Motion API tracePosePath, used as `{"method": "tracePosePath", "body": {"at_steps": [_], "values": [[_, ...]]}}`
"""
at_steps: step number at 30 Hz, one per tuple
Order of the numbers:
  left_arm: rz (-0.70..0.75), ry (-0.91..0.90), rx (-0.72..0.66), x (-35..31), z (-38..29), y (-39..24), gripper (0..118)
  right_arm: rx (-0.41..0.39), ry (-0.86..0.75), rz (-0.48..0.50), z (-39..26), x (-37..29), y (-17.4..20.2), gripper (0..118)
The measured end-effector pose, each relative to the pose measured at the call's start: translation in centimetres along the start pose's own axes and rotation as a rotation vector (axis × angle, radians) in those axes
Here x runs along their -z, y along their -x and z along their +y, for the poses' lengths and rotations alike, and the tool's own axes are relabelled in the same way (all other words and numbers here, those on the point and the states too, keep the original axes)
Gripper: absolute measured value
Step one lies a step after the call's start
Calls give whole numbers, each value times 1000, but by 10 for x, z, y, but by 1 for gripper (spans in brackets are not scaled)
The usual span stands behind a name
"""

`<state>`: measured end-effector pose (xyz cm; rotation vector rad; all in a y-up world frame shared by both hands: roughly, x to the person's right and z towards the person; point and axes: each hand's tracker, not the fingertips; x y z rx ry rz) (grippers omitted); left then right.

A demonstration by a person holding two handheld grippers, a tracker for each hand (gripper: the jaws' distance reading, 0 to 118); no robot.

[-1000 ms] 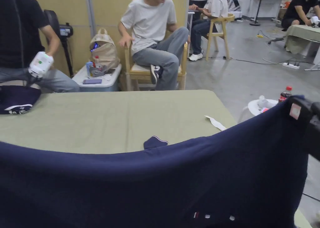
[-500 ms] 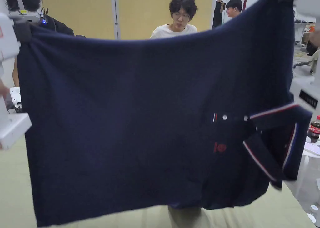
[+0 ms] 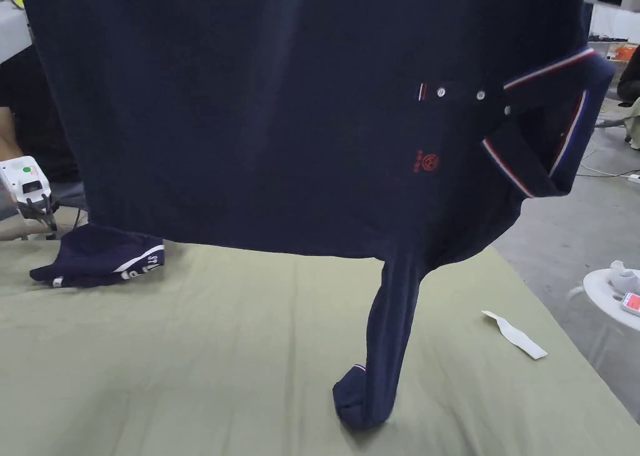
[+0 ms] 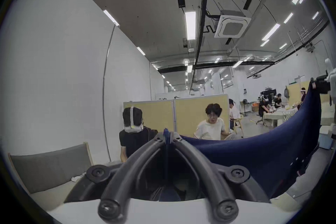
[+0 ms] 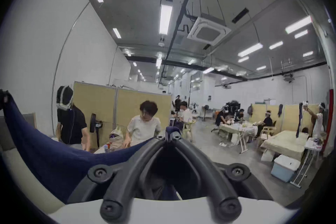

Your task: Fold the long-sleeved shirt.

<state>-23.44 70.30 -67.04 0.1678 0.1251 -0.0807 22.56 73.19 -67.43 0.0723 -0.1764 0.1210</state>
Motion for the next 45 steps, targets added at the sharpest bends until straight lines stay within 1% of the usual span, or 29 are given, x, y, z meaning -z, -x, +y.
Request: {"method": "tracePosePath", "body": {"at_steps": [3,4,5,7,8,9,10,13,14,15,16,17,18,19,21,23,24,27,28,29,30,32,35,38,39,42,43,44,45], "values": [[-40,84,-10,19,-64,-14,0,29,74,23,-73,26,4,0],[-48,119,-6,17,-91,-15,0,46,94,34,-100,30,7,0],[-65,158,2,19,-119,-19,0,44,120,54,-129,37,8,0],[-100,224,-8,13,-181,-23,0,66,161,85,-191,34,13,0],[-112,263,-29,4,-210,-22,0,77,191,114,-222,29,14,0],[-127,315,-50,-4,-241,-23,0,117,220,159,-256,22,12,0],[-142,360,-72,-14,-271,-22,0,113,299,201,-285,17,12,0],[-148,499,-79,-63,-354,-21,0,87,363,240,-371,-31,8,0],[-149,531,-51,-81,-377,-20,0,111,339,236,-394,-52,3,0],[-149,504,-58,-104,-400,-15,0,134,362,239,-413,-74,-2,0],[-156,546,-71,-124,-418,-10,0,186,365,273,-431,-98,-11,0],[-150,588,-121,-144,-428,-5,0,220,348,257,-443,-124,-14,0],[-155,605,-158,-167,-441,-1,0,222,372,251,-456,-151,-20,0],[-160,647,-140,-190,-449,3,0,219,349,251,-468,-177,-26,0],[-140,632,-151,-239,-461,13,0,206,351,247,-473,-237,-28,0],[-142,653,-168,-280,-469,22,0,210,349,233,-481,-280,-33,0],[-127,680,-181,-304,-465,23,0,225,346,232,-486,-304,-38,0],[-108,705,-203,-353,-461,36,0,263,348,178,-482,-362,-42,0],[-99,701,-194,-370,-461,43,0,263,343,190,-479,-381,-46,0],[-83,690,-181,-383,-456,46,0,255,348,187,-476,-398,-47,0],[-84,699,-176,-397,-449,51,0,229,355,174,-472,-418,-48,0],[-84,700,-168,-424,-432,52,0,219,383,185,-467,-452,-52,0],[-103,720,-98,-459,-420,57,0,114,446,180,-460,-496,-53,0],[-117,775,-79,-493,-411,60,0,122,521,195,-459,-537,-56,0],[-124,795,-87,-503,-410,62,0,130,552,182,-459,-550,-55,0],[-118,856,-99,-529,-411,62,0,104,613,176,-463,-577,-56,1],[-135,889,-104,-536,-415,63,1,84,645,173,-466,-582,-55,5],[-138,902,-90,-540,-418,63,2,81,683,176,-470,-585,-55,16],[-143,923,-84,-542,-426,61,15,92,749,198,-476,-584,-58,42]]}}
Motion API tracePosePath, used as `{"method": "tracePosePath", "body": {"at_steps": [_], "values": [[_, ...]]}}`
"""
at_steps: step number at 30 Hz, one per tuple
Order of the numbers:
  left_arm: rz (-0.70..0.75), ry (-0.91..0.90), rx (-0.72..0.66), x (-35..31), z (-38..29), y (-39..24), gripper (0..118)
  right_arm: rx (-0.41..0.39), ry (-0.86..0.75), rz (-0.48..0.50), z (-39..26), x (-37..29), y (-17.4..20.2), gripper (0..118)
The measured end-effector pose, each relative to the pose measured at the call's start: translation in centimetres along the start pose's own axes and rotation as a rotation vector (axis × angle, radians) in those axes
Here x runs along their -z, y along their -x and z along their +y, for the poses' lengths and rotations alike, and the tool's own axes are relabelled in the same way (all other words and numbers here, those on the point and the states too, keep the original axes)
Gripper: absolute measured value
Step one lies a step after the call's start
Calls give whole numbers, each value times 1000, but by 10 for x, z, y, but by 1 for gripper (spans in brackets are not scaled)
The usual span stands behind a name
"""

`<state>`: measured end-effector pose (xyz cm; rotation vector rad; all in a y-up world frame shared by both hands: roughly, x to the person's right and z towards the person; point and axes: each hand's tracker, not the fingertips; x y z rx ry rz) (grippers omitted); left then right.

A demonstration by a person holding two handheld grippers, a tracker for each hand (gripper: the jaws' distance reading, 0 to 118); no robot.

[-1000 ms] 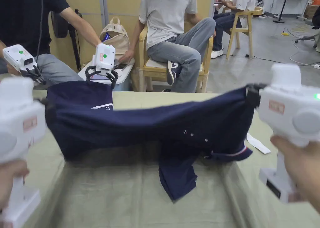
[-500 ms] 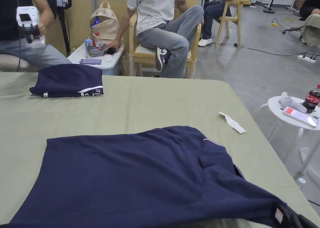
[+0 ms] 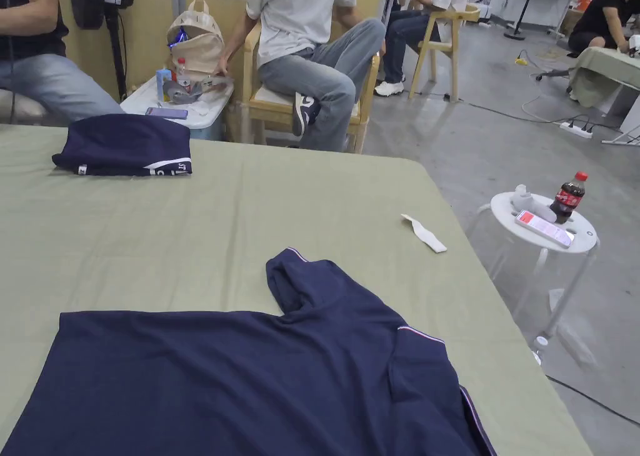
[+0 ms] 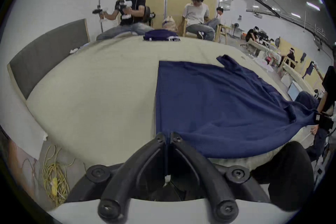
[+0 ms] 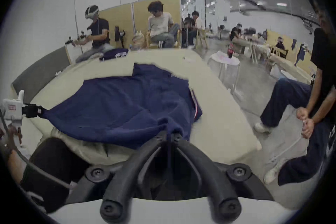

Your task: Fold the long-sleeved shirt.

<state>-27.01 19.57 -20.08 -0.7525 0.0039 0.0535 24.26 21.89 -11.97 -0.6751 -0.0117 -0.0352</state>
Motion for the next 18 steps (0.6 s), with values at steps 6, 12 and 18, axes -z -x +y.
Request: {"method": "tracePosePath", "body": {"at_steps": [6,12,18], "values": [[-61,-85,-137,-24,15,4,93,139,-109,-65,31,-19,-15,64],[-111,-343,-50,-64,94,-13,80,51,-464,45,138,-44,3,71],[-133,-384,-29,-52,134,-29,1,-5,-570,20,178,-18,48,6]]}}
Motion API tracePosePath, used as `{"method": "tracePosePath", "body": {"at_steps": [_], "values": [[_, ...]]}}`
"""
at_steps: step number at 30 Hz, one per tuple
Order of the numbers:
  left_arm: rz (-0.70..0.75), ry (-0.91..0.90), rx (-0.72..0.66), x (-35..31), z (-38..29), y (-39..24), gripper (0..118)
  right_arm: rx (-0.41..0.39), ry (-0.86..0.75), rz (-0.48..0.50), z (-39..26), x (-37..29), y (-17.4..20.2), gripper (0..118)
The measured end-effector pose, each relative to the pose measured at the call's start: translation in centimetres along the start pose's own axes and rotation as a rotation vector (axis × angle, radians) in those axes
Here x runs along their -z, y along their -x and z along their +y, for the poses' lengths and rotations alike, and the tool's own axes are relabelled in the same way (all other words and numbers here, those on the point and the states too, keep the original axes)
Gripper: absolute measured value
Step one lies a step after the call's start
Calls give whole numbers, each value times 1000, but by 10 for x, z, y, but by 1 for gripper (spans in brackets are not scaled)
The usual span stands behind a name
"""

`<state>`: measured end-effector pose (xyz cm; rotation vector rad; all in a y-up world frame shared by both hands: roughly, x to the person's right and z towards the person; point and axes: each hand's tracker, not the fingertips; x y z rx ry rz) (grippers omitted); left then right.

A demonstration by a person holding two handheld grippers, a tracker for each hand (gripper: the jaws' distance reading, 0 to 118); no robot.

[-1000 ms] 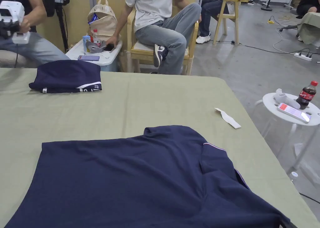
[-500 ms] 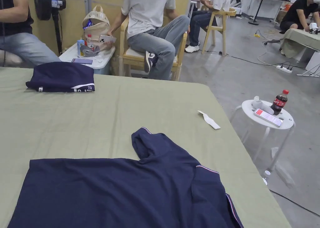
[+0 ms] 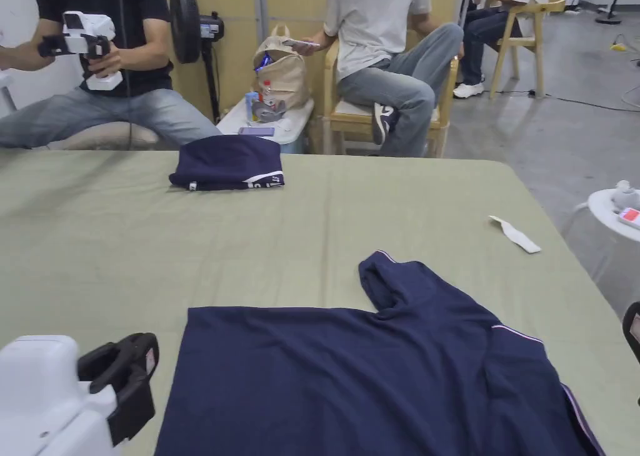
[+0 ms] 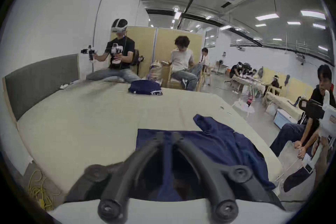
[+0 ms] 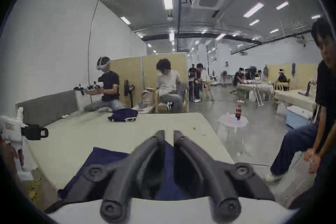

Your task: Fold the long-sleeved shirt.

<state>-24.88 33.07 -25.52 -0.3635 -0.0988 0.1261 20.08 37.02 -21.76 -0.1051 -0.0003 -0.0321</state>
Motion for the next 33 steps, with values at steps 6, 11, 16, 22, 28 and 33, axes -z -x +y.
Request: {"method": "tracePosePath", "body": {"at_steps": [6,11,16,22,28,33], "values": [[16,88,-94,25,-21,1,0,54,138,77,-44,30,13,0],[0,126,-67,41,-31,-5,0,61,228,65,-73,51,7,0],[-1,130,-77,54,-36,-2,0,58,238,58,-79,81,2,0],[-30,130,-114,66,-31,-5,0,24,270,218,-56,239,-1,72],[-10,171,-120,96,-40,8,0,-37,649,282,-103,490,31,83],[29,206,-109,121,-54,23,0,-31,868,251,-177,594,44,81]]}}
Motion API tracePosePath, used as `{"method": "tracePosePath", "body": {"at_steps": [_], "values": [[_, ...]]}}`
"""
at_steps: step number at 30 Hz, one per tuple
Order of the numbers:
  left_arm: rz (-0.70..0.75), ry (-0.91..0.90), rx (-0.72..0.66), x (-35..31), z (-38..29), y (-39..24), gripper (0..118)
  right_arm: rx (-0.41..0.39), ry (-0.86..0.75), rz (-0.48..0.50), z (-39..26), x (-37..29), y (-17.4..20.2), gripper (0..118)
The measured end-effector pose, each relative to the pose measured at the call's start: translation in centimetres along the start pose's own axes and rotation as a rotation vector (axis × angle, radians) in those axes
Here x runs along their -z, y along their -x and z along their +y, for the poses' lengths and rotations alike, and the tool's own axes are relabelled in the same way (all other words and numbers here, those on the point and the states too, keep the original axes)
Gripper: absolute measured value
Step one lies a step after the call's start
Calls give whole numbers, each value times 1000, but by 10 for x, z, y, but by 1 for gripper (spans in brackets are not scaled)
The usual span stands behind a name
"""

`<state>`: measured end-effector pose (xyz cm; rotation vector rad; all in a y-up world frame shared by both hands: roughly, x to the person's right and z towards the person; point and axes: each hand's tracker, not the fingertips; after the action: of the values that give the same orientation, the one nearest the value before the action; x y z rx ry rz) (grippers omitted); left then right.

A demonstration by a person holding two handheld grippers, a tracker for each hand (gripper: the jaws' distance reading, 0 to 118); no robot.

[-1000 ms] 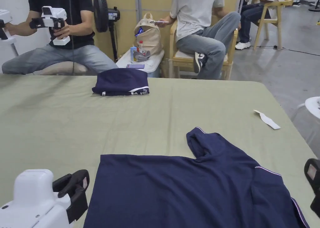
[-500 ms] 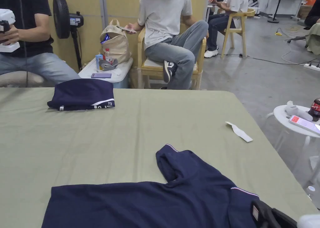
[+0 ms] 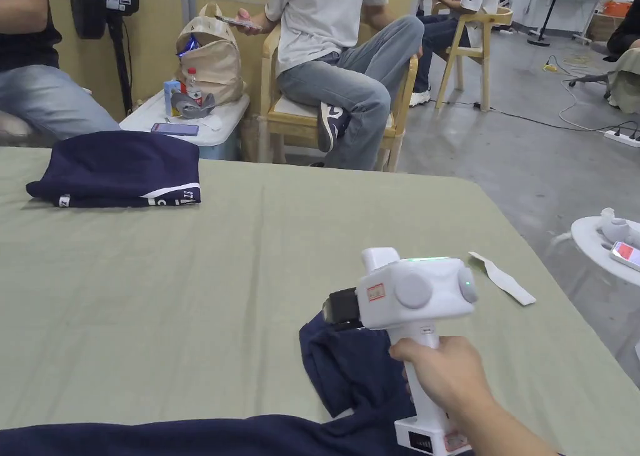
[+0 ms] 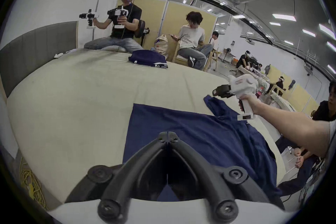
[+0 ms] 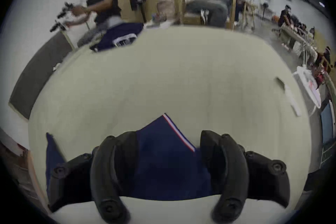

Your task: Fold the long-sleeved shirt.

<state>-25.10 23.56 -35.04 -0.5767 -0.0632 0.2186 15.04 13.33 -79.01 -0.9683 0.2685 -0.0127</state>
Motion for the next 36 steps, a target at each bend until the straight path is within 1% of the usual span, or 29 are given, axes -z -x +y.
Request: {"method": "tracePosePath", "body": {"at_steps": [2,3,4,5,6,7,8,9,10,11,12,13,15,17,18,19,21,22,24,26,27,29,31,32,34,35,36], "values": [[3,20,-2,8,-4,4,0,-11,55,-22,0,24,-3,81],[11,28,-3,12,-6,4,0,-1,60,-18,0,33,-5,83],[15,34,-2,15,-9,5,0,0,50,-5,0,36,-6,84],[13,42,-3,18,-12,5,0,-1,-20,-12,-2,30,-3,80],[14,51,-12,20,-15,5,0,-27,5,-35,-3,32,2,70],[8,65,-28,22,-18,4,0,-115,4,-70,-4,30,6,56],[-8,85,-38,26,-21,3,0,-134,-17,-41,-4,25,8,27],[-11,94,-34,28,-23,1,0,-124,-13,-31,-7,15,12,3],[-9,99,-26,28,-24,-3,0,-168,-26,-87,-7,12,16,3],[-9,106,-17,27,-25,-6,0,-175,-50,-88,-11,6,16,3],[-15,106,-4,23,-23,-9,0,-163,-44,-88,-9,1,17,3],[-19,100,9,17,-20,-12,0,-173,-74,-99,-3,-5,16,3],[-19,77,23,3,-12,-13,0,-190,-197,-104,7,-41,15,3],[-14,53,26,-12,-2,-11,0,-175,-291,-143,20,-87,17,3],[-12,36,22,-20,2,-11,0,-157,-338,-126,22,-113,14,3],[-13,14,15,-28,6,-9,0,-155,-380,-133,22,-136,13,3],[-13,-25,0,-45,11,-6,0,-196,-455,-209,10,-199,21,3],[-18,-42,-11,-53,13,-6,0,-213,-490,-217,-2,-227,23,3],[-42,-55,-33,-65,14,-5,0,-216,-545,-227,-33,-278,30,3],[-59,-63,-45,-75,14,-8,0,-214,-572,-191,-69,-326,38,3],[-72,-74,-45,-81,13,-11,0,-193,-576,-197,-91,-346,44,3],[-95,-85,-42,-94,12,-15,0,-188,-587,-195,-133,-380,60,3],[-128,-90,-37,-105,12,-21,0,-159,-587,-204,-181,-408,73,3],[-144,-90,-33,-110,12,-24,0,-125,-580,-195,-202,-418,78,3],[-162,-94,-21,-120,11,-29,0,-32,-570,-190,-249,-441,90,3],[-167,-93,-17,-123,11,-31,0,-22,-560,-187,-271,-448,95,3],[-175,-92,-16,-126,10,-33,0,16,-548,-212,-295,-454,102,3]]}}
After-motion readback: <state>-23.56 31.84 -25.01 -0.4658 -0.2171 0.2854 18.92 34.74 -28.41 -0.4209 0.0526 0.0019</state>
